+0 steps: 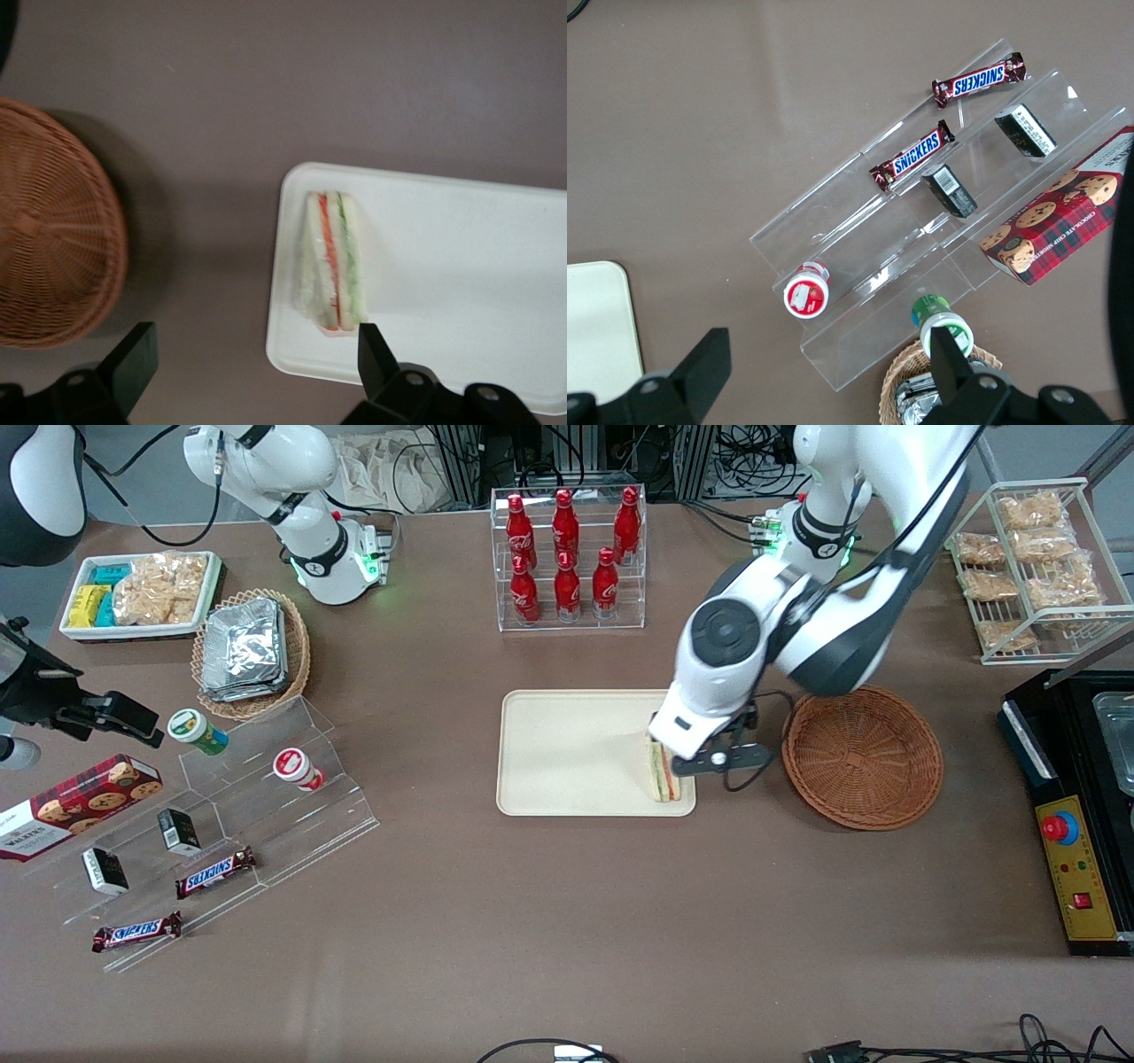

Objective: Place sandwich from basket to tray

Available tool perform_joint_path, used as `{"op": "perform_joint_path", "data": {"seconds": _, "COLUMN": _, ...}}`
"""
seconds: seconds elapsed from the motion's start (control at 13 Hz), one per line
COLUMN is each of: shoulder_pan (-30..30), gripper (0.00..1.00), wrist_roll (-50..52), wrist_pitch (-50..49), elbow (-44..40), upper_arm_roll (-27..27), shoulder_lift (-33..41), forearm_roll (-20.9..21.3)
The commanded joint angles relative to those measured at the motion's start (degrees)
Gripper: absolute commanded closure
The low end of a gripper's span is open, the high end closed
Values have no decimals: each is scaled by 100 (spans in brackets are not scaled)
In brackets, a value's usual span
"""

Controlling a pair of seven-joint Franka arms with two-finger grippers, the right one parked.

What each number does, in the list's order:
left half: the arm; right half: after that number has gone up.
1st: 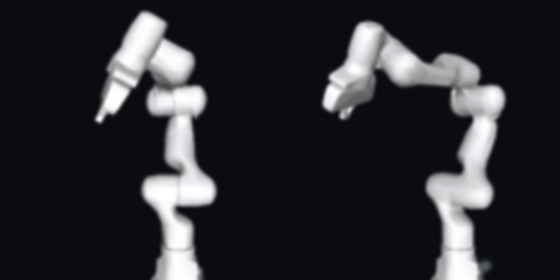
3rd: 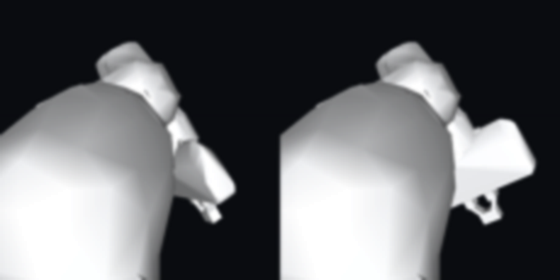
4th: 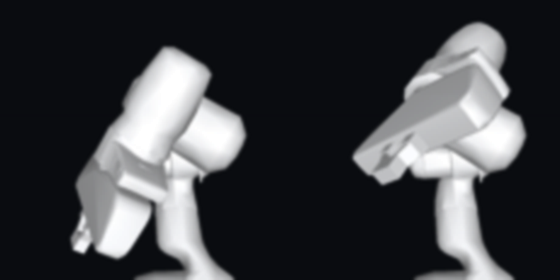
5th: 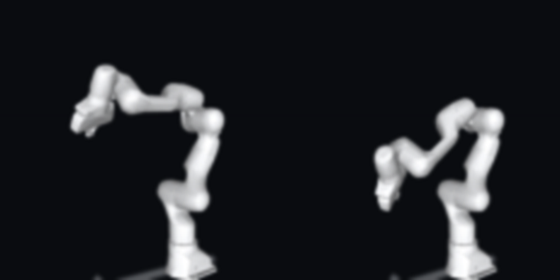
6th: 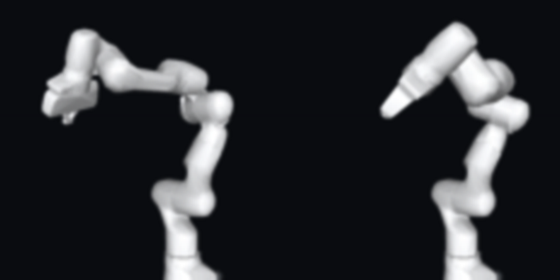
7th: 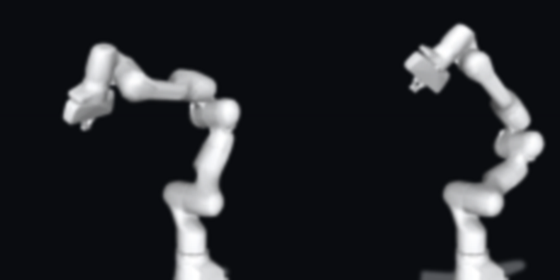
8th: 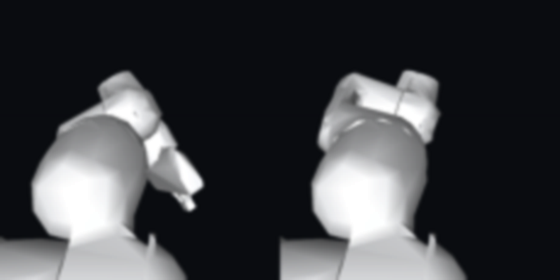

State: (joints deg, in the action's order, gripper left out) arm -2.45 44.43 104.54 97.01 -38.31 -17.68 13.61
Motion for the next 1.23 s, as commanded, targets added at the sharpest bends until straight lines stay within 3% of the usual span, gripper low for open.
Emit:
{"op": "perform_joint_path", "data": {"seconds": 0.0, "shoulder_pan": -1, "gripper": 0, "wrist_roll": -1282, "wrist_pitch": -362, "elbow": 230, "upper_arm_roll": 935, "shoulder_lift": 983, "forearm_roll": -647}}
{"op": "perform_joint_path", "data": {"seconds": 0.15, "shoulder_pan": 25, "gripper": 0, "wrist_roll": -2032, "wrist_pitch": -531, "elbow": 449, "upper_arm_roll": 1717, "shoulder_lift": 1510, "forearm_roll": -991}}
{"op": "perform_joint_path", "data": {"seconds": 0.46, "shoulder_pan": 87, "gripper": 0, "wrist_roll": -3010, "wrist_pitch": -714, "elbow": 565, "upper_arm_roll": 2906, "shoulder_lift": 2057, "forearm_roll": -1150}}
{"op": "perform_joint_path", "data": {"seconds": 0.62, "shoulder_pan": 96, "gripper": 0, "wrist_roll": -3019, "wrist_pitch": -1048, "elbow": 277, "upper_arm_roll": 3214, "shoulder_lift": 2058, "forearm_roll": -1186}}
{"op": "perform_joint_path", "data": {"seconds": 1.0, "shoulder_pan": 403, "gripper": 0, "wrist_roll": -3054, "wrist_pitch": -1155, "elbow": -120, "upper_arm_roll": 3373, "shoulder_lift": 1988, "forearm_roll": -1203}}
{"op": "perform_joint_path", "data": {"seconds": 1.15, "shoulder_pan": 386, "gripper": 0, "wrist_roll": -3037, "wrist_pitch": -1164, "elbow": -243, "upper_arm_roll": 3382, "shoulder_lift": 1909, "forearm_roll": -1501}}
